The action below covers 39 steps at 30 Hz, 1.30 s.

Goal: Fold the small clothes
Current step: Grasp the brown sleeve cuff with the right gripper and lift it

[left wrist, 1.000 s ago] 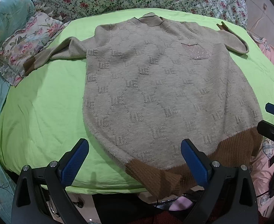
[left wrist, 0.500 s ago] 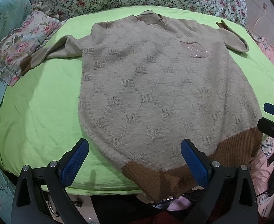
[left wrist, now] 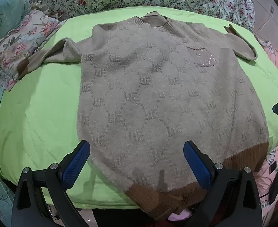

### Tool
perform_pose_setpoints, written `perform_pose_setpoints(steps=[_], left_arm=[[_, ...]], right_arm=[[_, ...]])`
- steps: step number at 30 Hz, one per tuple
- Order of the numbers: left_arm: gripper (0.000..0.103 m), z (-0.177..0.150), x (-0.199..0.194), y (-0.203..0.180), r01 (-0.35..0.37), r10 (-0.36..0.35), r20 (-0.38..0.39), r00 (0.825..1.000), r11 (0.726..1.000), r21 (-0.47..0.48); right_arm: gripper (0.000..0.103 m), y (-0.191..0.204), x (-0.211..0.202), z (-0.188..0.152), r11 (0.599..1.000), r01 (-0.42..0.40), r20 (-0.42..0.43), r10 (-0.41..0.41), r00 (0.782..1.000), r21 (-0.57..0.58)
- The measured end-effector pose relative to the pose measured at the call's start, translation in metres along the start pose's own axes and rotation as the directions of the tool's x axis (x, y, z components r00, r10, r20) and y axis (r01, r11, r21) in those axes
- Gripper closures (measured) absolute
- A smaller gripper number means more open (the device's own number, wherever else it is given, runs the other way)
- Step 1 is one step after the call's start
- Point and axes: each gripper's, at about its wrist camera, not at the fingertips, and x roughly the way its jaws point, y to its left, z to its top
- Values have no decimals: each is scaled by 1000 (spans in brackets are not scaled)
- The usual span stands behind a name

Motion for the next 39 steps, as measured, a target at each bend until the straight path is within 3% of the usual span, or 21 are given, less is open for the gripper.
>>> perform_pose_setpoints(steps=[6,9,12,16,21,26,29,31,32,36,39], left_arm=[[4,12,10,-2,-8,8,4,1000,1000,9],[4,23,14,-3,-10,10,13,1000,1000,12],[4,35,17,-3,-13,13,23,1000,1000,13],[4,53,24,-3,-20,19,26,999,1000,9],[4,67,36,-2,-10,10,10,1000,1000,-7],[4,75,54,-4,-15,15,-31,999,1000,-13],[4,79,65,-5,-20,19,-61,998,1000,-18],[4,80,70,-4,-20,18,-73,997,1000,-20],[4,80,71,-4,-18,16,-75,997,1000,-21],[4,86,74,-3,12,-13,-53,999,999,-30],[4,91,76,-1,27,-29,-49,998,999,-33]], right_arm=[[1,-6,-8,19,997,73,77,-70,995,-37],[1,-22,-15,45,998,47,122,-42,992,-40],[1,-48,-18,84,994,105,156,-101,983,-19],[22,-94,-14,156,982,183,217,-187,958,37],[27,-154,14,236,960,255,217,-275,936,120],[28,-204,78,294,941,303,114,-322,940,152],[46,-217,112,312,921,374,59,-381,923,103],[85,-230,122,317,897,426,17,-430,903,117],[91,-233,120,317,888,441,27,-448,894,130],[92,-221,80,308,906,379,151,-409,900,191],[92,-189,43,290,936,279,253,-329,910,213]])
